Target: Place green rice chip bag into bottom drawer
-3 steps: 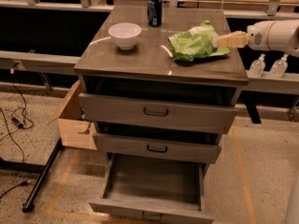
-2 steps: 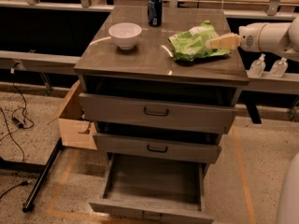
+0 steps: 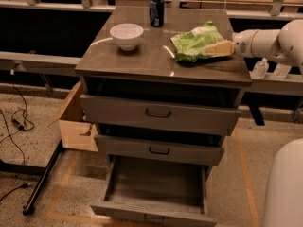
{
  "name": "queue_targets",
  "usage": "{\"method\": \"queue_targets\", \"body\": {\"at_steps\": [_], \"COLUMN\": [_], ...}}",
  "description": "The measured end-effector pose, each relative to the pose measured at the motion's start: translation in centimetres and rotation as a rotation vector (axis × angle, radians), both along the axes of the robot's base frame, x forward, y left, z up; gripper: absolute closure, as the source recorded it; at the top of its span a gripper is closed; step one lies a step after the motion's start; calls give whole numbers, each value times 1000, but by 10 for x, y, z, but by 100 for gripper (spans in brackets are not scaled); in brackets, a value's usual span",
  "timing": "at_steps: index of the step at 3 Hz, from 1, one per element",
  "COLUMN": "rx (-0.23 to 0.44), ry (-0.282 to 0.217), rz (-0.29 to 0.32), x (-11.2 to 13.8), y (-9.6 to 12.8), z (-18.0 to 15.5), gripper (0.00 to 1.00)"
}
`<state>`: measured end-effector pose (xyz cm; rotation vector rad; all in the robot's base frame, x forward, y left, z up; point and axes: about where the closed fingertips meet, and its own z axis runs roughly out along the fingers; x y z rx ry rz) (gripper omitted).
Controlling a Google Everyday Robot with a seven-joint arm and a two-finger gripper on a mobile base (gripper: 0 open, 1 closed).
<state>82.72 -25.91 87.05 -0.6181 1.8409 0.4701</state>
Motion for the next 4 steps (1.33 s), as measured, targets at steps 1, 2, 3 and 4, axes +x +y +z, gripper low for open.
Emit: {"method": "queue_targets", "body": {"at_steps": [1,2,3,4], "rx": [-1,-7,-17,-27], "ry": [5,-3,-9,-18], "rz": [16,36,40,41], "x": [3,3,3,3], "y": [3,7,7,9], "z": [-4,-4,-3,-2], "gripper": [18,42,65,87]}}
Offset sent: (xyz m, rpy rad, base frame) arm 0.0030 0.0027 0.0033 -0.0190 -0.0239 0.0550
